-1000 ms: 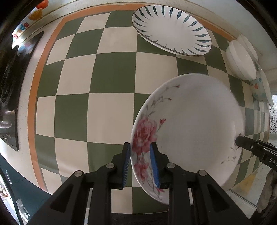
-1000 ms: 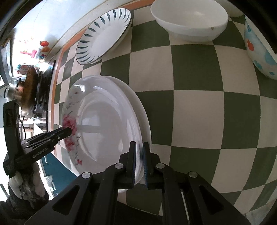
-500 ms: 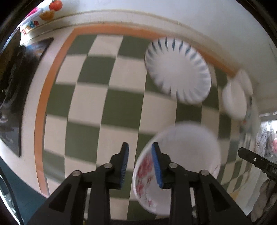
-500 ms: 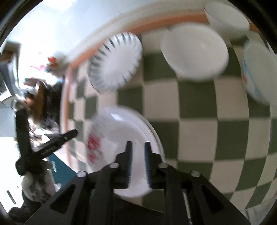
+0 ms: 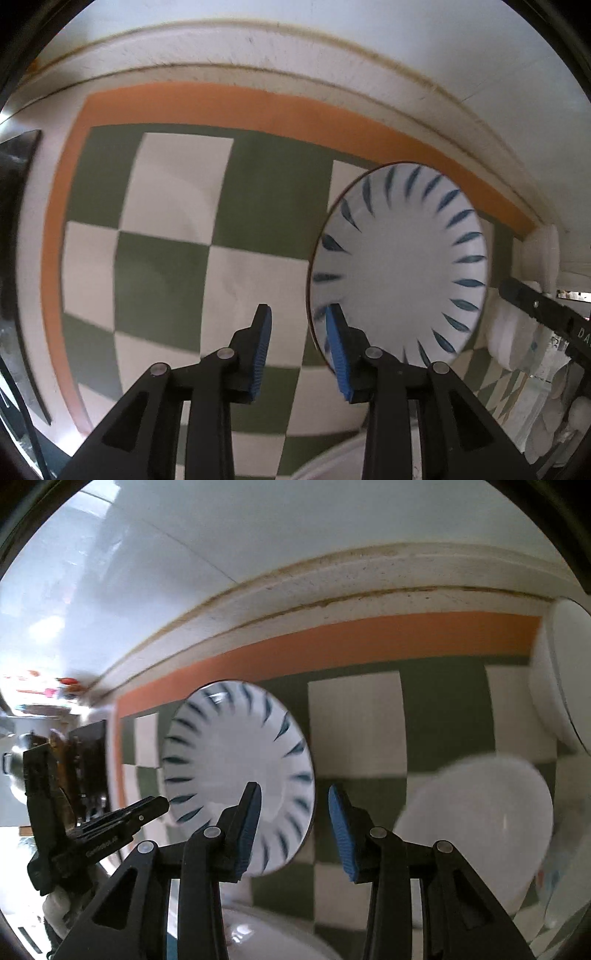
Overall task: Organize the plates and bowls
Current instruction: 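Grip the rim of the blue-striped plate with both tools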
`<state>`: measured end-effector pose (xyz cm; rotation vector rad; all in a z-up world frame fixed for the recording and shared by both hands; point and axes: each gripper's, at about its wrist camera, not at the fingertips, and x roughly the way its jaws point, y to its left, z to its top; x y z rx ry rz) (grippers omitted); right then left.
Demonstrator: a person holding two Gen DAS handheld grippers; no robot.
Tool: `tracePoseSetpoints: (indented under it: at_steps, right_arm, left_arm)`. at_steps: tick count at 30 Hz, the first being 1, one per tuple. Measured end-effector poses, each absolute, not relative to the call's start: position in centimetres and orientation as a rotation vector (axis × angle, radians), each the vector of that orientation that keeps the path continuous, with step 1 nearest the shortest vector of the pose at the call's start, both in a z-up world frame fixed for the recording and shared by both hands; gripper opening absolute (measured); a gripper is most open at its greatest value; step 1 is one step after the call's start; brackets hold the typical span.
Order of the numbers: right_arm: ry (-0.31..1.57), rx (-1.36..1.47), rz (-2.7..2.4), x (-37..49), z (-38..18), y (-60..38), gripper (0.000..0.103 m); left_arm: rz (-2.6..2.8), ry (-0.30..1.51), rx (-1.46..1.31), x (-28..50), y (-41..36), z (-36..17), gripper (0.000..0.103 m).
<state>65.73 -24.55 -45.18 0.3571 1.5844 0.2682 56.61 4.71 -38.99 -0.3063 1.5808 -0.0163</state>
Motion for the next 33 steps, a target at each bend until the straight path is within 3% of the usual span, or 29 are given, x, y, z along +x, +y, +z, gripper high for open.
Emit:
tracePoseSetpoints:
  at_steps: [3,5,7,22,33]
  right_arm:
    - [1.62,0.326,0.258,67.1,-46.9,-24.0,0.037]
    - [1.645,0.31,0.256,67.6,-47.8,-23.7,0.025]
    - [1.653,0.297,0.261,67.8,-48.3,-23.4,0.01]
    - [1.605,0.235,0.3,65.6,-47.0,-22.4,0.009]
    - [1.539,0.265,0.348,61.0,-40.1,-24.2,0.009]
  left_arm:
    - [-0.028,1.598,-0.328,57.3,4.6,-40.3,0.028]
    - [-0.04,1.59,-0.329,57.6,4.4,-40.5,0.025]
    - [-0.067,1.577,-0.312,57.8,3.9,-40.3,0.015]
    - [-0.064,1.53,-0.247,56.8,1.5,-37.1,0.014]
    - [-0.086,1.464,-0.224,52.4,1.0,-31.8,0.014]
